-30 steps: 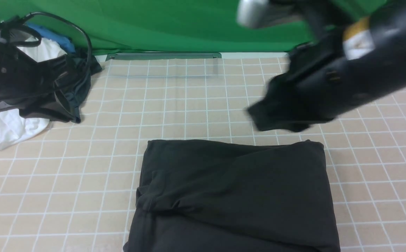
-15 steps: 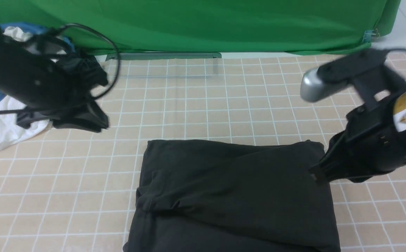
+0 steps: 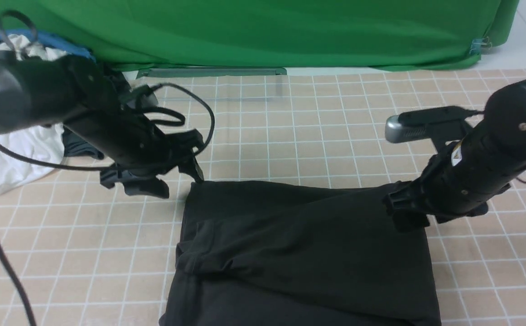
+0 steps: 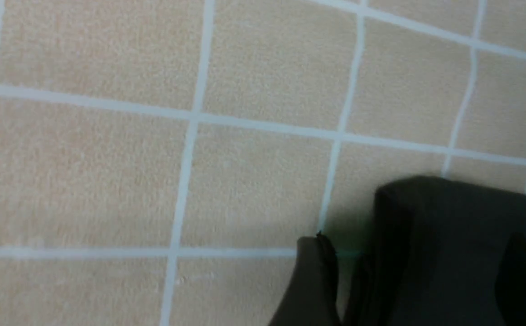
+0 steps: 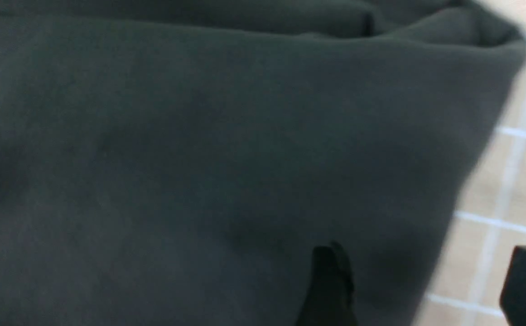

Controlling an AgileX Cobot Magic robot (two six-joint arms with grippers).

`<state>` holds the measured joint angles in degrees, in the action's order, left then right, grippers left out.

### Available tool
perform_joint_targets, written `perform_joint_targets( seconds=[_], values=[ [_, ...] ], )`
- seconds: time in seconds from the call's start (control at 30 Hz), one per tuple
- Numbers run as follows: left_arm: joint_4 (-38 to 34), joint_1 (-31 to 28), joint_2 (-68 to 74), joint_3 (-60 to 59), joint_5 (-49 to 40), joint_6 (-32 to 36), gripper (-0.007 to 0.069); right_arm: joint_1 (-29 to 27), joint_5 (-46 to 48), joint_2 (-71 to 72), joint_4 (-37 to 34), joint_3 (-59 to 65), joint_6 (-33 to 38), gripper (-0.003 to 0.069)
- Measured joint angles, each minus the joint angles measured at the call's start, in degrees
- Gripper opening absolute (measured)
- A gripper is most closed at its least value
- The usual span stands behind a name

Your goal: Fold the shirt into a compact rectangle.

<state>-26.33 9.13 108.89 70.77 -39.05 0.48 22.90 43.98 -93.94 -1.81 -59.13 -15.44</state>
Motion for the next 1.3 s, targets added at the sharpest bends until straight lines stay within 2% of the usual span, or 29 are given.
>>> perform_joint_targets(
  seconds=[0.07, 0.23, 0.27, 0.3, 0.37, 0.4, 0.43, 0.5, 0.57, 0.6, 0.93, 1.07, 1.23, 1.3],
  values=[
    [-1.7, 0.0, 2.0, 0.1, 0.9, 2.0, 0.0484, -0.1, -2.2, -1.2, -0.4, 0.0, 0.0, 0.0505],
    [-3.7, -0.1, 4.2, 1.6, 1.0, 4.8, 0.0385, -1.1, -6.5, -4.8, -0.8, -0.1, 0.0, 0.0507],
    [-4.0, -0.3, 4.7, 1.8, 0.8, 4.9, 0.0302, -1.3, -7.3, -6.4, -0.8, -0.1, 0.0, 0.0506],
    [-4.0, -0.4, 4.9, 1.9, 0.8, 5.2, 0.0258, -1.4, -7.6, -7.1, -0.8, -0.1, 0.0, 0.0502],
    [-3.9, -0.6, 5.0, 1.9, 0.6, 5.4, 0.0136, -1.6, -8.1, -8.7, -0.9, -0.1, 0.0, 0.0466],
    [-3.9, -0.6, 5.0, 1.9, 0.5, 5.4, 0.0114, -1.6, -8.2, -9.0, -0.9, -0.1, 0.0, 0.0453],
    [-4.3, -0.6, 5.2, 1.9, 0.3, 5.6, 0.0064, -1.6, -8.3, -9.6, -0.7, -0.3, 0.2, 0.0400],
    [-6.0, -0.6, 5.5, 1.9, 0.2, 6.5, 0.0025, -1.6, -8.8, -9.8, -0.7, -0.6, 0.5, 0.0269],
    [-7.0, -0.6, 5.6, 2.1, -0.1, 7.5, 0.0013, -1.6, -9.2, -9.8, -0.9, -0.7, 1.6, 0.0144],
    [-7.4, -0.6, 5.8, 2.2, -0.3, 7.7, 0.0013, -1.6, -9.1, -9.8, -0.9, -0.9, 1.8, 0.0117],
    [-8.0, 0.0, 7.8, 9.1, -3.2, 7.7, 0.0014, -1.6, -9.5, -10.9, -0.8, -5.0, 2.6, 0.0118],
    [-4.7, 0.0, 7.8, 14.0, -4.7, 4.7, 0.0014, -2.3, -9.7, -10.9, -0.9, -7.3, 2.4, 0.0118],
    [0.2, 0.0, 7.7, 17.2, -11.7, 1.1, 0.0014, -2.8, -9.1, -10.9, -1.0, -7.9, 2.4, 0.0118],
    [3.9, 0.0, 7.1, 17.7, -18.1, -1.2, 0.0014, -2.8, -8.6, -10.9, -1.0, -7.9, 2.4, 0.0118]
  ],
)
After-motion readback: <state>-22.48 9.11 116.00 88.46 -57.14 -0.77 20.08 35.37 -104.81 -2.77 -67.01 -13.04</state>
